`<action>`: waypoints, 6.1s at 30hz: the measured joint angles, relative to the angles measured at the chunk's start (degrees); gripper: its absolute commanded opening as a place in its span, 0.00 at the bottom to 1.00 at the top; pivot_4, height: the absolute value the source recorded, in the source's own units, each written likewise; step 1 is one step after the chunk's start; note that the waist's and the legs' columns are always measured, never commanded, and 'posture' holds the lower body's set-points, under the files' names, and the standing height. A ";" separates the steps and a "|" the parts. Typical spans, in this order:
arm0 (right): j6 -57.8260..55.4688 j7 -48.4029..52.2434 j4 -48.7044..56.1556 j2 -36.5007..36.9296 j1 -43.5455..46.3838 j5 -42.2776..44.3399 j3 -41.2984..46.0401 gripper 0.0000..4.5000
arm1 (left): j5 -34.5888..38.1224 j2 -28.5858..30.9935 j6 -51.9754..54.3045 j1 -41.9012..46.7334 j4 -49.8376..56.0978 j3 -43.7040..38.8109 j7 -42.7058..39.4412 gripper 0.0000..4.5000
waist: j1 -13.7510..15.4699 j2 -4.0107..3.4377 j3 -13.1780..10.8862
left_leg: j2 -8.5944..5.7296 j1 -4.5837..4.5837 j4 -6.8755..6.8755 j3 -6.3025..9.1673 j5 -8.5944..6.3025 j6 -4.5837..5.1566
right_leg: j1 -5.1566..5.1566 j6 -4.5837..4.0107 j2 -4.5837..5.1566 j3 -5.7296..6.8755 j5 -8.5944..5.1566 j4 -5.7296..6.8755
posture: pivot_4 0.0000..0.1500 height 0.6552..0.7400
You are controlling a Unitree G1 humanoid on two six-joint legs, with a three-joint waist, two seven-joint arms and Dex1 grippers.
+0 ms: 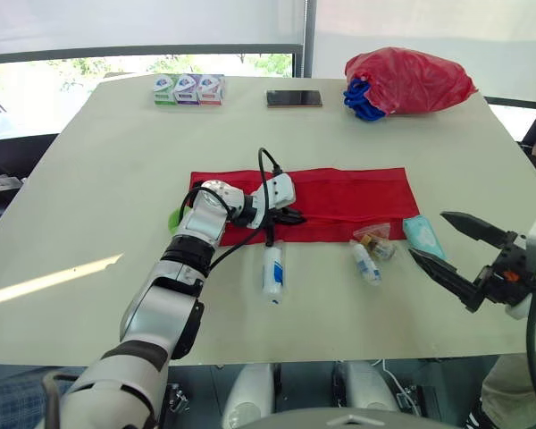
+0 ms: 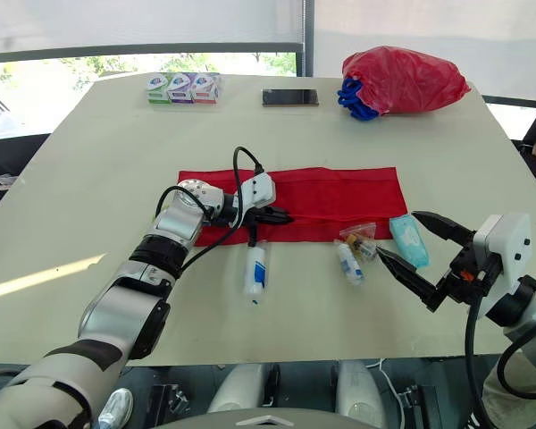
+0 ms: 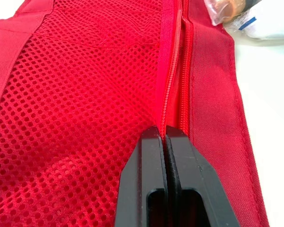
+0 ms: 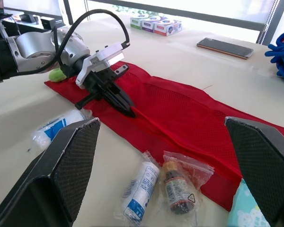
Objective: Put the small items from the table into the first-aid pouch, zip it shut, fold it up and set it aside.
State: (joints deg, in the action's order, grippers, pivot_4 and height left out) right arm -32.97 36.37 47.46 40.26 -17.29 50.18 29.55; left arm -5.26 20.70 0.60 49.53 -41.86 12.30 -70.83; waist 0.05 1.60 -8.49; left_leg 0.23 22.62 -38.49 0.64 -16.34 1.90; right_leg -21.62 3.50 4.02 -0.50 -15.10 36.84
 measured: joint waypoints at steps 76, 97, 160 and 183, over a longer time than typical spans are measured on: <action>3.22 15.35 -4.73 8.28 5.05 2.83 -2.55 1.00 | 16.67 17.10 -12.33 -10.04 9.11 10.31 -18.41 0.43 | 0.55 0.01 0.05 | 0.09 -0.02 -0.17 -0.03 -0.03 0.05 | 0.03 -0.01 -0.03 -0.04 0.00 0.04 | 1.00 1.00; 4.57 14.83 -4.62 6.25 4.65 0.89 -4.92 1.00 | 23.39 23.86 9.10 -22.35 31.97 1.54 -10.77 0.01 | 0.54 -0.02 0.04 | 0.20 -0.04 -0.17 -0.03 -0.03 0.05 | 0.04 -0.01 0.00 -0.07 0.00 0.03 | 1.00 1.00; -0.71 5.08 -4.54 6.48 21.61 -7.04 -23.45 1.00 | 26.87 17.79 -0.68 -7.09 27.23 14.33 -9.93 0.06 | 0.18 -0.07 0.04 | 0.11 0.00 -0.28 -0.03 -0.04 0.06 | 0.03 -0.01 -0.06 -0.05 0.00 0.05 | 1.00 1.00; -4.03 5.82 -11.89 4.69 34.76 -25.65 -41.94 0.05 | 21.17 10.21 8.47 -7.10 32.66 10.67 -7.80 0.06 | -0.12 -0.08 0.03 | 0.06 0.04 -0.28 -0.01 -0.03 0.05 | 0.01 -0.02 -0.05 -0.03 -0.01 0.03 | 1.00 1.00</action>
State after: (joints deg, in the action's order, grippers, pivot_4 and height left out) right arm -37.00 42.19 35.57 44.95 17.47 24.53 -12.39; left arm 15.91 30.91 9.07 42.43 -9.20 22.97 -78.63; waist -0.07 1.52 -8.46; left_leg 0.29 22.66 -38.77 0.63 -16.37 1.95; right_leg -21.61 3.48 3.97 -0.53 -15.11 36.86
